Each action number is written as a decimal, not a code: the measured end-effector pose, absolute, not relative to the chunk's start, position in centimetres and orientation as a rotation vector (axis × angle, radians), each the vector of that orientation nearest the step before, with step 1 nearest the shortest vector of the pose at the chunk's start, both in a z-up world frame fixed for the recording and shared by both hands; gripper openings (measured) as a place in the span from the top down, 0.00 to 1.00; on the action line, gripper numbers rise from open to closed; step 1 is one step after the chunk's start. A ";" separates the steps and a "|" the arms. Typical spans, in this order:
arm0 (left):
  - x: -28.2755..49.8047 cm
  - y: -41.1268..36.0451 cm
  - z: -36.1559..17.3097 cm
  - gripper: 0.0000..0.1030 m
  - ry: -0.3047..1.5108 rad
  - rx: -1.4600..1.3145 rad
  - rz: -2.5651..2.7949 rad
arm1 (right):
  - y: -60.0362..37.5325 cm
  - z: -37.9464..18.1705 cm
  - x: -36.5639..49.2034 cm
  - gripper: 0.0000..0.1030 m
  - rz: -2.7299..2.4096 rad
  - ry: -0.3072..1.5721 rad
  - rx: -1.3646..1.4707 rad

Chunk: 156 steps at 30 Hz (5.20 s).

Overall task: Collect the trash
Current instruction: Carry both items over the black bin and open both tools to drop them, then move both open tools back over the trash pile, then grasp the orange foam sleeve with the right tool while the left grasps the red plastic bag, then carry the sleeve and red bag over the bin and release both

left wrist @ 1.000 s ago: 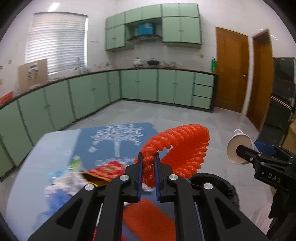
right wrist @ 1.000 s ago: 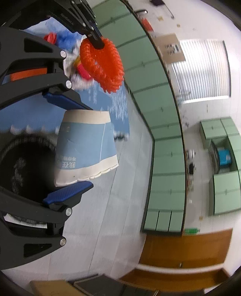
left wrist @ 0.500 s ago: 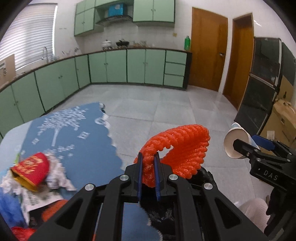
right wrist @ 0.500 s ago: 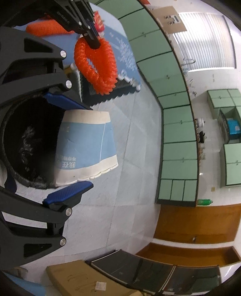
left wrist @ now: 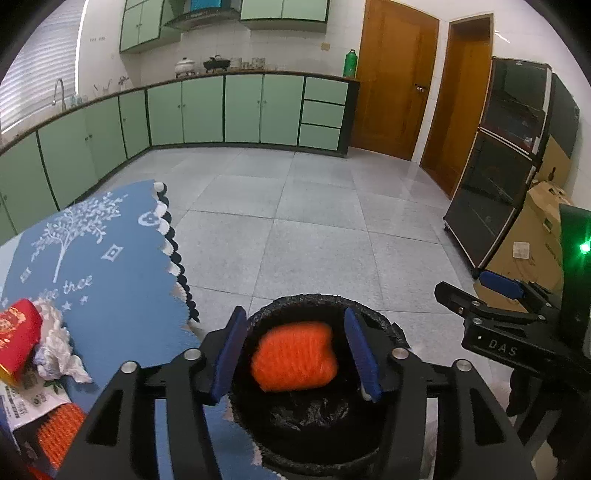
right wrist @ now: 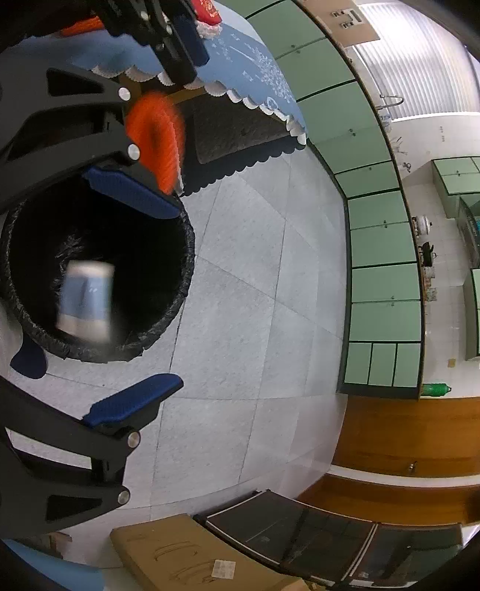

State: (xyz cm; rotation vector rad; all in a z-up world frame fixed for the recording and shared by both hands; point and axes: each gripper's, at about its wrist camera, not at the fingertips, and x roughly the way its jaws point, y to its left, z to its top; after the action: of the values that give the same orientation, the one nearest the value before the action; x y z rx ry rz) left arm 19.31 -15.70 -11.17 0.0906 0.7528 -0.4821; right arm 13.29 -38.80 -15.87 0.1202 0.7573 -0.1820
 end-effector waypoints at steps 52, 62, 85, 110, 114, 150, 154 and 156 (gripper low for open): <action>6.1 9.4 -11.3 0.38 0.690 -0.054 0.053 | -12.3 -16.3 8.3 0.65 0.362 0.780 -0.054; 6.5 8.0 -11.8 0.38 0.703 -0.048 0.006 | -13.3 -14.6 7.6 0.88 0.381 0.756 -0.035; 6.2 5.7 -9.9 0.95 0.648 -0.047 -0.096 | -15.9 -10.7 7.1 0.88 0.344 0.662 -0.016; 9.7 -0.5 -6.1 0.95 0.551 -0.023 -0.253 | -23.8 -6.4 6.4 0.88 0.152 0.561 0.041; 10.9 -2.2 -6.0 0.95 0.549 -0.018 -0.287 | -25.8 -6.5 6.6 0.88 0.106 0.563 0.050; 21.4 -17.7 -13.7 0.93 0.761 0.063 -0.473 | -37.4 -19.0 13.9 0.70 -0.134 0.821 0.121; 21.7 -17.7 -14.0 0.70 0.782 0.046 -0.483 | -38.0 -19.6 13.9 0.50 -0.153 0.831 0.137; 21.6 -17.5 -13.8 0.69 0.779 0.042 -0.479 | -38.3 -19.4 13.7 0.44 -0.160 0.827 0.149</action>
State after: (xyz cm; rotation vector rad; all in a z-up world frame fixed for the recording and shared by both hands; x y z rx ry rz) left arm 21.65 -17.47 -13.85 0.0423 0.7787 -0.4794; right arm 13.67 -38.29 -19.41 0.1495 0.8267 -0.1598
